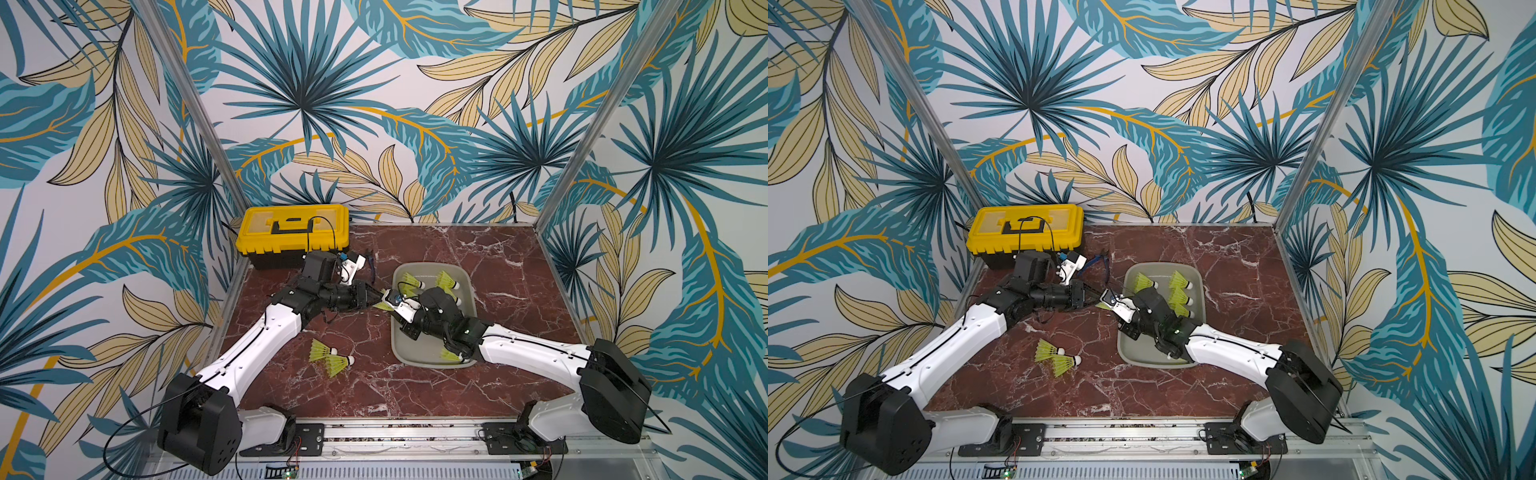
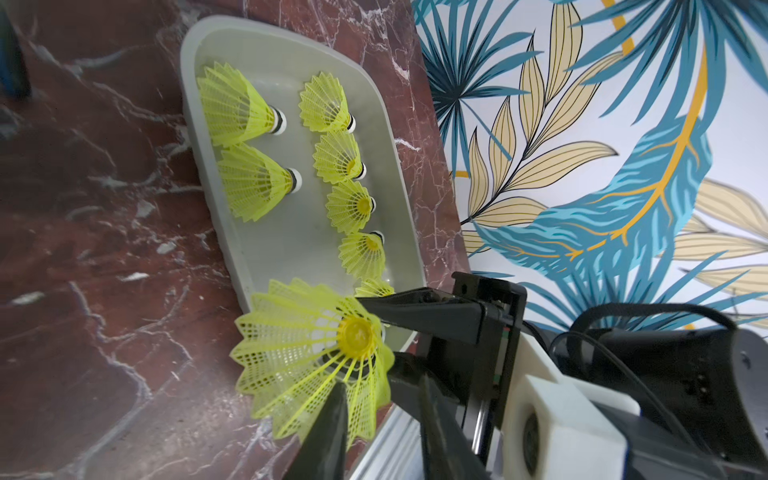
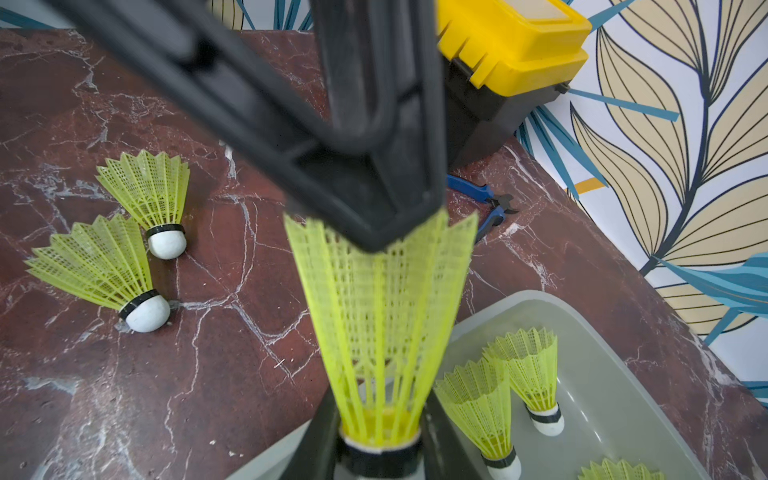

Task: Put the shuttlecocks into the storage box
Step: Place the shuttlecock in the storage box.

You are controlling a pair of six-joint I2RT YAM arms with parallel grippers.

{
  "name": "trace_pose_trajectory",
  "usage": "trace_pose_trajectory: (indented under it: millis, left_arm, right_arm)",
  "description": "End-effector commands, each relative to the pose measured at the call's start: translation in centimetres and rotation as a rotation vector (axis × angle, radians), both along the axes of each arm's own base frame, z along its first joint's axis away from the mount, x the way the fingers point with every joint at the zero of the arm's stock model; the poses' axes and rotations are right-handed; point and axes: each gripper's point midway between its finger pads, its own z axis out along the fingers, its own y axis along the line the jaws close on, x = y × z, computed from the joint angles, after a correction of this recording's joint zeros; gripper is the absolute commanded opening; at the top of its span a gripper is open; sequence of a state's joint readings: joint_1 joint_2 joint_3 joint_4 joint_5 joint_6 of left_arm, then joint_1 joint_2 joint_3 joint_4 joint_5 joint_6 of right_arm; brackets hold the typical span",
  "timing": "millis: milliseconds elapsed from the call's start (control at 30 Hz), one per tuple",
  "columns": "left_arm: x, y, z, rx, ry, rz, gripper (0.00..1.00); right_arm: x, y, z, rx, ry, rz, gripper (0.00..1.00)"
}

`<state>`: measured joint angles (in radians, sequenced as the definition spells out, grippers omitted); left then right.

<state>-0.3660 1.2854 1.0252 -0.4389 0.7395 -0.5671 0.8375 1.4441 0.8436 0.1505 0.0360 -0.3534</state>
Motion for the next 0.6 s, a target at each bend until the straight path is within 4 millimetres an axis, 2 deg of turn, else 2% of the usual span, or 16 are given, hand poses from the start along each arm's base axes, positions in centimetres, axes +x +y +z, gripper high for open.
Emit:
trace_pose_trajectory:
  millis: [0, 200, 367, 567]
  left_arm:
    - [-0.2, 0.5, 1.6, 0.081, -0.107, -0.048, 0.38]
    - [-1.1, 0.7, 1.6, 0.150, -0.174, -0.147, 0.38]
    - [-1.8, 0.1, 1.7, 0.119, -0.187, -0.219, 0.38]
    - [-1.8, -0.1, 1.1, 0.114, -0.172, -0.239, 0.37]
  right_arm:
    - [-0.5, -0.5, 0.1, -0.039, 0.021, 0.016, 0.26]
    - [-1.7, -0.3, 0.1, -0.042, 0.067, 0.065, 0.26]
    - [-2.2, 0.1, 0.1, -0.035, 0.094, 0.089, 0.26]
    - [-2.2, 0.5, 0.2, -0.032, 0.106, 0.103, 0.26]
